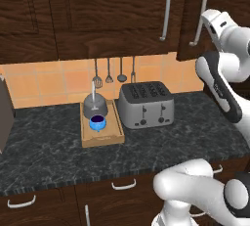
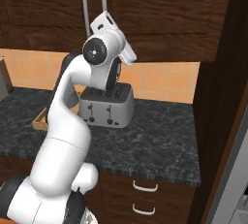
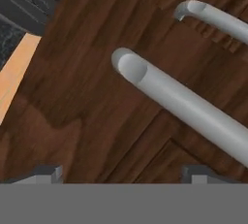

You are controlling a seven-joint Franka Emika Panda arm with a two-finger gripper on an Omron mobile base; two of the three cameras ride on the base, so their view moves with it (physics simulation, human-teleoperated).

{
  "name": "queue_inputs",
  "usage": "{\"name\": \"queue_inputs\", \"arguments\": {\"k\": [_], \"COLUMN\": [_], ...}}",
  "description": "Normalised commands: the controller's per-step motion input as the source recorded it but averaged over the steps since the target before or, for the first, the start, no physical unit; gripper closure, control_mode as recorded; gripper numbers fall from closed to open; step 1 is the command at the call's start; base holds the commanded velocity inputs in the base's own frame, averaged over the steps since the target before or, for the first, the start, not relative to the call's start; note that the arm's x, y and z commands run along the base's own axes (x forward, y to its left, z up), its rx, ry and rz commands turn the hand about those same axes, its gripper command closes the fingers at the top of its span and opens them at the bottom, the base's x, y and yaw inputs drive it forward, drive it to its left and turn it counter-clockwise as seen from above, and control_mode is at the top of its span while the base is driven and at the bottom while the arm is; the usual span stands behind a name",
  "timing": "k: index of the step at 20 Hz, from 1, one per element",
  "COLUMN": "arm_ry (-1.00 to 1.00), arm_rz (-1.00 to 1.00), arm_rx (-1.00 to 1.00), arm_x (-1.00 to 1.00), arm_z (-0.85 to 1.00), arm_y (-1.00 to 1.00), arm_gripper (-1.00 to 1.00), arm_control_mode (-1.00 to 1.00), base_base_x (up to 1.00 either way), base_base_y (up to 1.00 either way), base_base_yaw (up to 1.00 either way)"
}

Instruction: Pick the kettle from the counter and place it on the tray. Then pick the mug from the cabinet and place it on the tray. Then close the cabinet doors.

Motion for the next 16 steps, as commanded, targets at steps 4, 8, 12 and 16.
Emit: {"name": "queue_inputs", "arguments": {"k": [4,8,12,16], "arm_ry": [0.06,0.00,0.01,0.04], "arm_rz": [0.00,0.00,-0.04,-0.10], "arm_rx": [0.09,0.04,0.00,0.00], "arm_x": [0.97,0.84,0.52,0.31], "arm_z": [-0.21,-0.18,-0.02,-0.12], "arm_y": [-0.09,-0.13,-0.24,-0.28], "arm_gripper": [-1.00,-1.00,-1.00,-1.00], "arm_control_mode": [-1.00,-1.00,-1.00,-1.00], "base_base_x": [0.00,0.00,0.00,0.00], "base_base_y": [0.00,0.00,0.00,0.00], "base_base_yaw": [0.00,0.00,0.00,0.00]}}
